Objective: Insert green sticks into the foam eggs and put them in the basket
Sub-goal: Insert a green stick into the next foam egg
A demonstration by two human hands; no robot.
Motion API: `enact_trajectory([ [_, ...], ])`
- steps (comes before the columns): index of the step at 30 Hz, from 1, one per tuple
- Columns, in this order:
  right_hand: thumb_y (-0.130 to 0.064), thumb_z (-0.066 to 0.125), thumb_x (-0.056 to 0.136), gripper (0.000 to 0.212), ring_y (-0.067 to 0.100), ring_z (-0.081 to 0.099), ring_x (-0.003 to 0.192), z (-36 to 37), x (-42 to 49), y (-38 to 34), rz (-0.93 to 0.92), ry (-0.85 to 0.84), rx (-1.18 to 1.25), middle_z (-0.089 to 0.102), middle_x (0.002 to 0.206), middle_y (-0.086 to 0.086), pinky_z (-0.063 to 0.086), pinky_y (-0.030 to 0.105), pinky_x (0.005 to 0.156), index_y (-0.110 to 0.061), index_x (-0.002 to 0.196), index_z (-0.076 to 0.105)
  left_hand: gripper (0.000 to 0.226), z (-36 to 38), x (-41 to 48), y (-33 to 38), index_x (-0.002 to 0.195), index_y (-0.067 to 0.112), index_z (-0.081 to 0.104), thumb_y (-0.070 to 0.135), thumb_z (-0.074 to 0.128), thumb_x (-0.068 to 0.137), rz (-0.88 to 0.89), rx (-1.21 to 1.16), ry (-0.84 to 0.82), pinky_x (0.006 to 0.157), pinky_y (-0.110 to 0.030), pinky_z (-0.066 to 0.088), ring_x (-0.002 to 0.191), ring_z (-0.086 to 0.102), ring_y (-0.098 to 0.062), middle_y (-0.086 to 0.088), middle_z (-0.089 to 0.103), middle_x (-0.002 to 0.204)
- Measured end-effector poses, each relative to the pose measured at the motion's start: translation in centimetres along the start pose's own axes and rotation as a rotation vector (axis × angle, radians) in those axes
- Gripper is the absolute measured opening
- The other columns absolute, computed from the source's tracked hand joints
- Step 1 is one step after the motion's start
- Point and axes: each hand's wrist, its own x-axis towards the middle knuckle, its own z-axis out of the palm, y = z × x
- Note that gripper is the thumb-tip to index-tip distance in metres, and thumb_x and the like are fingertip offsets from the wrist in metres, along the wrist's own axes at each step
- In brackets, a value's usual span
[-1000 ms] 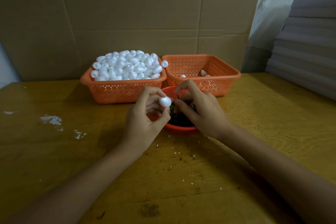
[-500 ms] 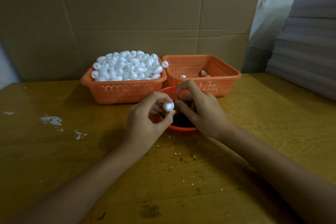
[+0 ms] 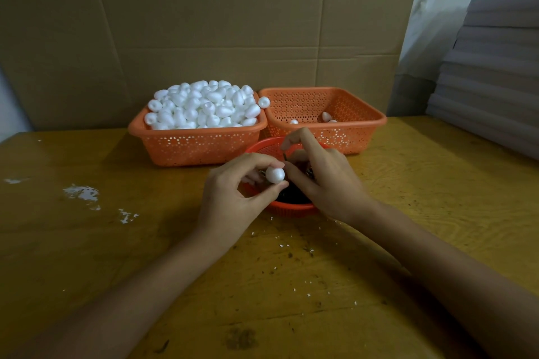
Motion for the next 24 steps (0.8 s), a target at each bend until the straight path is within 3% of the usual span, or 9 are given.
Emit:
enact_trajectory([
  [4,-0.019,0.062,0.103,0.023,0.006,0.053,0.057,0.09,-0.04,0.13,-0.001,-0.004,-0.005,0.062,0.074,-0.016,0.031,0.018,0.053,-0.015,0.121,0.047,0.027,-0.03,-0.01,-0.1,0.105,0.015,0.078,0.015,0.091,0.081,0.02,0.023,-0.002,0.068,-0.033,0.056,0.077,0.068,-0.017,0.008,0.073,0.089],
  [16,-0.026,0.06,0.104,0.022,0.001,0.06,0.062,-0.1,-0.06,-0.16,0.022,-0.01,0.019,0.07,0.081,-0.015,0.037,0.015,0.057,-0.015,0.119,0.049,0.025,0.11,-0.13,0.14,0.112,0.017,0.078,0.026,0.082,0.089,-0.04,-0.009,0.016,0.071,-0.038,0.058,0.083,0.07,-0.017,0.006,0.075,0.093],
  [20,-0.03,0.065,0.1,0.02,0.004,0.072,0.081,-0.19,-0.04,-0.27,0.067,0.01,0.04,0.076,0.089,-0.011,0.056,0.038,0.071,-0.013,0.109,0.059,0.025,0.09,-0.19,0.16,0.118,0.02,0.071,0.032,0.069,0.096,-0.117,-0.104,0.014,0.074,-0.043,0.06,0.087,0.074,-0.016,0.006,0.077,0.096],
  [24,-0.025,0.071,0.098,0.012,0.002,0.072,0.089,-0.17,0.0,-0.28,0.084,0.025,0.081,0.076,0.092,-0.011,0.057,0.038,0.078,-0.014,0.102,0.069,0.021,0.07,-0.18,-0.05,0.12,0.018,0.06,0.031,0.058,0.103,-0.137,-0.179,-0.002,0.072,-0.029,0.057,0.082,0.074,-0.013,0.007,0.076,0.094],
])
